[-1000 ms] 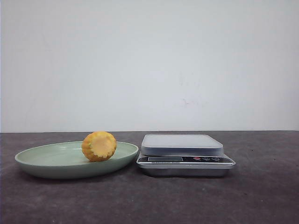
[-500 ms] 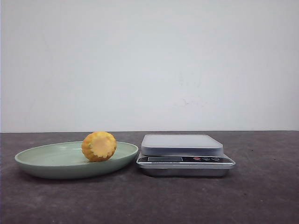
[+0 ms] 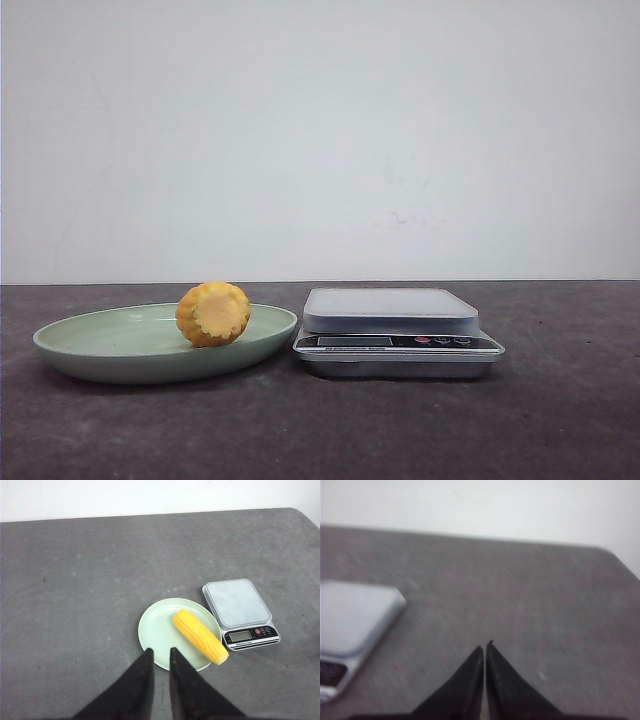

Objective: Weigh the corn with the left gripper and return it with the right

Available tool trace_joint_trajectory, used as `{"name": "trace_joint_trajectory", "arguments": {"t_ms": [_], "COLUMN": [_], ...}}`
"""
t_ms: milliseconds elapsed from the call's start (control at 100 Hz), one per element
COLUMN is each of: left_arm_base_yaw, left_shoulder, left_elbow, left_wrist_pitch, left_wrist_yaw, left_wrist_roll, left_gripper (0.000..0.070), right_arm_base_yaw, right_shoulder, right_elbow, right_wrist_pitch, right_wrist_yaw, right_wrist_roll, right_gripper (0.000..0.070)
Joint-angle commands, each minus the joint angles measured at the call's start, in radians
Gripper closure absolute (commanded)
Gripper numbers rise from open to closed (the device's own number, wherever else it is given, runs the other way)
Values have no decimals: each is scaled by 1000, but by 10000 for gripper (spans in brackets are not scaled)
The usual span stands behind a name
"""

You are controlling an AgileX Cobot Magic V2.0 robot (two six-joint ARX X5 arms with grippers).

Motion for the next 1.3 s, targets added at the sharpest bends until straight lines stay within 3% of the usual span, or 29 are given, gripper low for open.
{"name": "trace_joint_trajectory", "arguments": {"t_ms": [0, 80, 220, 270, 930, 1290], "left_arm_base_yaw": [-8, -8, -8, -8, -8, -8], "left_shoulder": [5, 5, 5, 5, 5, 5], "left_elbow": [19, 19, 19, 19, 20, 20], "left_wrist_pitch": [0, 0, 0, 0, 0, 0], "left_wrist_yaw": [-5, -5, -5, -5, -5, -5], "left_wrist_roll": [0, 0, 0, 0, 0, 0], "left_gripper": [688, 688, 688, 688, 688, 688], "right_arm_base_yaw": [-3, -14, -45, -56, -196, -201], "right_shoulder": [-2, -2, -2, -2, -2, -2], "right_elbow": [-16, -69, -183, -200, -200, -200], "right_wrist_pitch": [2, 45, 214, 265, 261, 268], "right_wrist_yaw": [3, -42, -240, -277, -267, -292], "right_wrist_roll": [18, 49, 96, 93, 88, 63], "right_gripper": [700, 700, 700, 700, 700, 700]}}
